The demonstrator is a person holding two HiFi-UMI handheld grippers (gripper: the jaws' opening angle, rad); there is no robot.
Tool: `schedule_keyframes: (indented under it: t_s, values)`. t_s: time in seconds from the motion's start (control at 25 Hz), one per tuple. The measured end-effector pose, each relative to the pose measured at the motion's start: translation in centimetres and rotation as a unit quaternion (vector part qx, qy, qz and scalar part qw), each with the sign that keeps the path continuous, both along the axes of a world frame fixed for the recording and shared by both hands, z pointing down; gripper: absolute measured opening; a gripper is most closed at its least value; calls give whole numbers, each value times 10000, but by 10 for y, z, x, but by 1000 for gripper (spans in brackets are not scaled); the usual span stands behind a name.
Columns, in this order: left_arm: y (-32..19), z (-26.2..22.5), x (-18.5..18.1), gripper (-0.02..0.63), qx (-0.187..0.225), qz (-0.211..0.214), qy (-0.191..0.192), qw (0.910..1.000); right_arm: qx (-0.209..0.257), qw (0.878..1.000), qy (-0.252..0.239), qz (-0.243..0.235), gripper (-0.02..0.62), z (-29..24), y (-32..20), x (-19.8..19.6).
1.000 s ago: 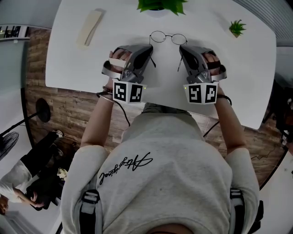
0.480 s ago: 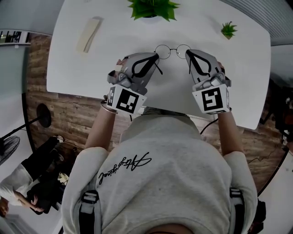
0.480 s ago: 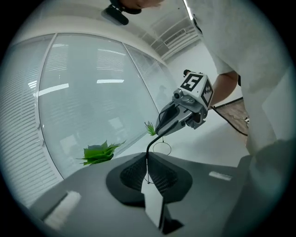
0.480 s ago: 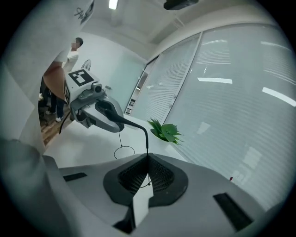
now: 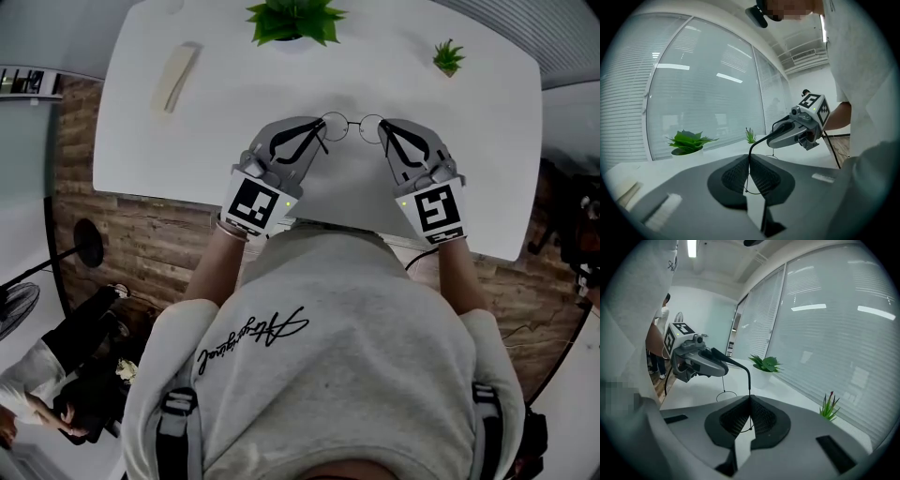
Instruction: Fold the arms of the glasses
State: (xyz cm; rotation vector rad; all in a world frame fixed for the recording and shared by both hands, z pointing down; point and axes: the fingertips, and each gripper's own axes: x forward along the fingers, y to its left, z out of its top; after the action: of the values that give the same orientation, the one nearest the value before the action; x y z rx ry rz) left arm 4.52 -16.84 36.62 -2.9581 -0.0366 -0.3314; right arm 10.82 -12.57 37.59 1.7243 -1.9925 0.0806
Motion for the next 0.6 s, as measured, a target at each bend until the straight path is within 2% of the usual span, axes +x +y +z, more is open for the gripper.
schedule_keyframes:
  t_s: [0.16, 0.4, 0.6]
  values:
    - [7, 7, 5, 6, -213, -49, -113, 9997, -127, 9995, -272, 104, 2, 12, 9, 3]
    - [7, 19, 9, 5, -546, -218, -305, 9978, -254, 9948, -952, 264, 2, 28, 16, 9]
    - [12, 25, 10, 6, -635, -287, -386, 9968, -357, 9931, -1078, 294, 2, 37, 21, 9]
